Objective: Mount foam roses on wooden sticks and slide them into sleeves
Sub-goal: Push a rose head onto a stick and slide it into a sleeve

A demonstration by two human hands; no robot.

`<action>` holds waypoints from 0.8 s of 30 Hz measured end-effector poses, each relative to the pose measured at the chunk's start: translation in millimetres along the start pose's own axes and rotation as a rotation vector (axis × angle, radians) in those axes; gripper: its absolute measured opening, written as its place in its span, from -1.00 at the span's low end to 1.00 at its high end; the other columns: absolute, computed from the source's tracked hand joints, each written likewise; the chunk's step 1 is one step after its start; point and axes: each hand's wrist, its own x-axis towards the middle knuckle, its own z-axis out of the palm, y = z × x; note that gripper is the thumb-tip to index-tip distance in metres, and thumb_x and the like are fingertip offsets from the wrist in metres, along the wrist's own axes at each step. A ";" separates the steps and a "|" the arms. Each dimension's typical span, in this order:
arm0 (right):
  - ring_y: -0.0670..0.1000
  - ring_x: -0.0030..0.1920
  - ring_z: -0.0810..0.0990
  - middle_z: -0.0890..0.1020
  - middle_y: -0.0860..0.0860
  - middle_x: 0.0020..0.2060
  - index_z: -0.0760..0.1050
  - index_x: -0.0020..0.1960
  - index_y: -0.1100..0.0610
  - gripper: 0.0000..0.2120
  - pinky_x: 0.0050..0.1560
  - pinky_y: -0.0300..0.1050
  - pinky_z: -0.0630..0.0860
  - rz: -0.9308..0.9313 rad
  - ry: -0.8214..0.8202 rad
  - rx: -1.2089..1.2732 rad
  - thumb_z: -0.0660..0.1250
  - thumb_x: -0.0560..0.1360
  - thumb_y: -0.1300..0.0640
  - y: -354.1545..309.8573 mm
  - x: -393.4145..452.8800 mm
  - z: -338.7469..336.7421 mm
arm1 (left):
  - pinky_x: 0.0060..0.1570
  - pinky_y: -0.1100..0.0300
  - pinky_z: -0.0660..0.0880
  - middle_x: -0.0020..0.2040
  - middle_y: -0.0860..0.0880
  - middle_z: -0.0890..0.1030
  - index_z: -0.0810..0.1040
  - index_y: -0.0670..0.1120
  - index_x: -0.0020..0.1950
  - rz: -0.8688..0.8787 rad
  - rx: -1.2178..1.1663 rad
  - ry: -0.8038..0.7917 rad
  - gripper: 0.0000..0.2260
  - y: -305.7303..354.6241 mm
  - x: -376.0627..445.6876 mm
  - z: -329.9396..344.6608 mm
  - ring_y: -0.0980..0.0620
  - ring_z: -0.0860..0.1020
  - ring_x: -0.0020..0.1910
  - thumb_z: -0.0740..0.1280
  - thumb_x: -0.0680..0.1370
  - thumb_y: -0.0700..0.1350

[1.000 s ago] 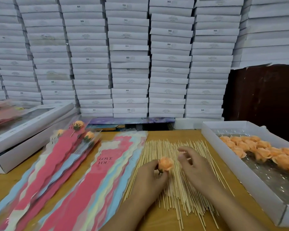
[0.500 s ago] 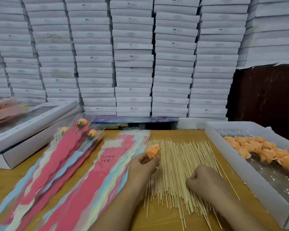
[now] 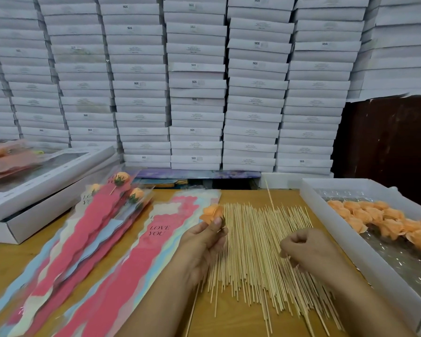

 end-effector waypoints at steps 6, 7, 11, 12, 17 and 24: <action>-0.09 -0.42 0.59 0.70 0.07 -0.35 0.62 0.01 0.11 -0.81 -0.40 -0.24 0.54 -0.046 0.017 0.248 0.33 0.51 0.35 -3.7 -3.0 -13.5 | -0.20 0.23 0.67 -0.11 -0.21 0.70 0.62 -0.29 0.02 -0.016 -0.122 -0.014 -0.73 6.9 2.1 -5.4 -0.01 0.70 -0.17 0.47 0.36 -0.21; -0.09 -0.42 0.59 0.70 0.08 -0.34 0.62 0.02 0.10 -0.80 -0.40 -0.26 0.54 -0.059 0.015 0.264 0.33 0.52 0.35 -3.5 -3.3 -14.9 | -0.21 0.22 0.67 -0.09 -0.23 0.70 0.62 -0.30 0.04 -0.023 -0.136 -0.004 -0.71 7.5 2.1 -5.6 -0.02 0.71 -0.18 0.48 0.36 -0.21; -0.12 -0.38 0.58 0.72 -0.01 -0.28 0.64 -0.03 -0.03 -0.82 -0.34 -0.22 0.52 -0.154 0.062 0.156 0.37 0.55 0.24 0.6 -3.1 -17.9 | -0.31 0.23 0.65 0.02 -0.26 0.67 0.58 -0.30 0.16 -0.024 -0.178 0.044 -0.60 9.3 2.8 -6.5 -0.02 0.72 -0.22 0.48 0.37 -0.17; -0.12 -0.36 0.58 0.71 -0.04 -0.28 0.65 -0.07 -0.06 -0.84 -0.29 -0.18 0.51 -0.192 0.077 0.111 0.39 0.54 0.20 1.8 -3.3 -18.1 | -0.32 0.24 0.65 0.01 -0.25 0.68 0.58 -0.29 0.16 -0.013 -0.189 0.056 -0.60 9.9 3.3 -7.0 -0.02 0.72 -0.22 0.48 0.37 -0.17; -0.18 -0.21 0.62 0.69 -0.19 -0.24 0.65 -0.23 -0.24 -0.73 -0.18 -0.16 0.52 -0.309 0.036 -0.153 0.44 0.51 0.12 6.9 -3.5 -14.7 | -0.32 0.25 0.65 -0.17 -0.14 0.71 0.61 -0.23 0.05 0.041 -0.246 0.092 -0.68 13.8 6.6 -11.4 0.02 0.72 -0.23 0.48 0.34 -0.16; -0.37 -0.10 0.58 0.62 -0.46 -0.22 0.55 -0.41 -0.44 -0.51 -0.14 -0.28 0.45 -0.321 0.022 -0.204 0.46 0.50 0.12 13.4 2.7 -12.1 | -0.25 0.22 0.67 -0.15 -0.19 0.71 0.60 -0.26 0.10 0.059 -0.237 0.101 -0.64 13.5 7.9 -14.7 0.02 0.72 -0.24 0.49 0.36 -0.17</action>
